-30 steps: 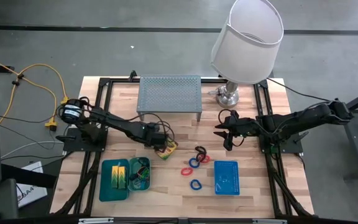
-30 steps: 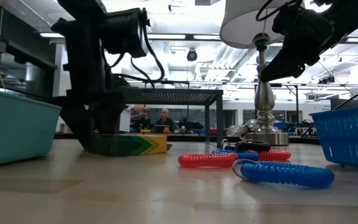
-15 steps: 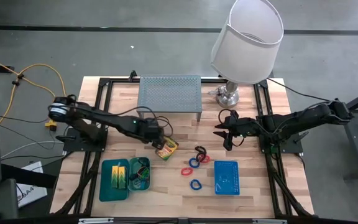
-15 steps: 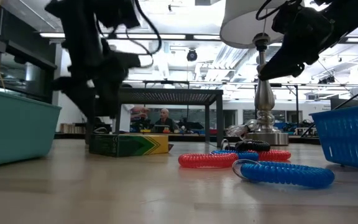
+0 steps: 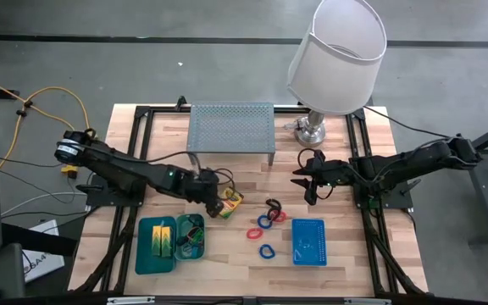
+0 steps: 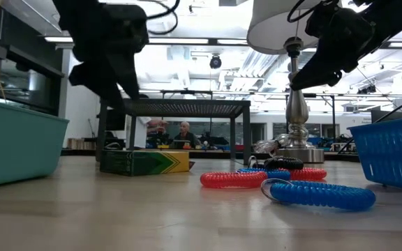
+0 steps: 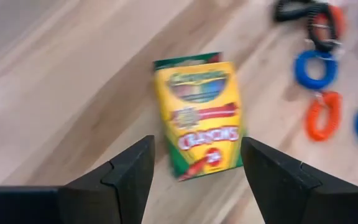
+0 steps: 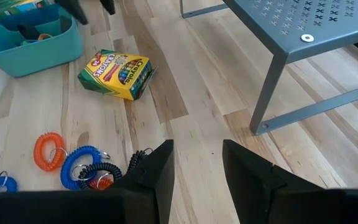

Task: Pick & Place Office Desk Supplies
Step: Put the box of crayons into the light blue bin

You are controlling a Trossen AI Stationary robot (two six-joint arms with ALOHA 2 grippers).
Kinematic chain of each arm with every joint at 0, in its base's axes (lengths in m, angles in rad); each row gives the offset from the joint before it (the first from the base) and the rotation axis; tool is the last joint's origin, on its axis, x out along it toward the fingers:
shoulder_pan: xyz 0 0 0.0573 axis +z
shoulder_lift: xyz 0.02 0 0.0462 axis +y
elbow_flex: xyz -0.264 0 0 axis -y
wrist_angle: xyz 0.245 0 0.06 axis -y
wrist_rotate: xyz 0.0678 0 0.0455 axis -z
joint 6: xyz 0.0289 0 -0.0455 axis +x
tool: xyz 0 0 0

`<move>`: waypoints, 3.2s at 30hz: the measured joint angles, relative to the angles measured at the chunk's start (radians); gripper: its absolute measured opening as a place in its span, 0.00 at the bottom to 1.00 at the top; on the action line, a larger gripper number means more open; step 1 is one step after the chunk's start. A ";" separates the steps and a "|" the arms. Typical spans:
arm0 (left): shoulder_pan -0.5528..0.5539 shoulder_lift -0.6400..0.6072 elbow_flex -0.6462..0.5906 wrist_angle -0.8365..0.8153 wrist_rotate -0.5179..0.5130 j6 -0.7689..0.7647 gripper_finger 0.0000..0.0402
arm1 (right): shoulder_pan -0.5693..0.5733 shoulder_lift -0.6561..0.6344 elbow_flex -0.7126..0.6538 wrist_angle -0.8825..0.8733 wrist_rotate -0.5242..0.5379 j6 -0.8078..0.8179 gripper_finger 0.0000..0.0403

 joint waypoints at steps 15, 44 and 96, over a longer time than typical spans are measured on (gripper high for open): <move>-0.047 0.000 0.000 0.155 0.000 0.223 0.57 | 0.000 0.000 0.000 0.000 0.000 0.000 0.31; -0.012 0.001 0.000 0.161 0.054 0.294 0.57 | 0.000 0.000 0.000 0.001 0.000 0.000 0.31; -0.090 0.002 0.000 0.097 -0.051 0.373 0.57 | -0.080 0.742 0.417 0.494 -0.504 -0.350 0.31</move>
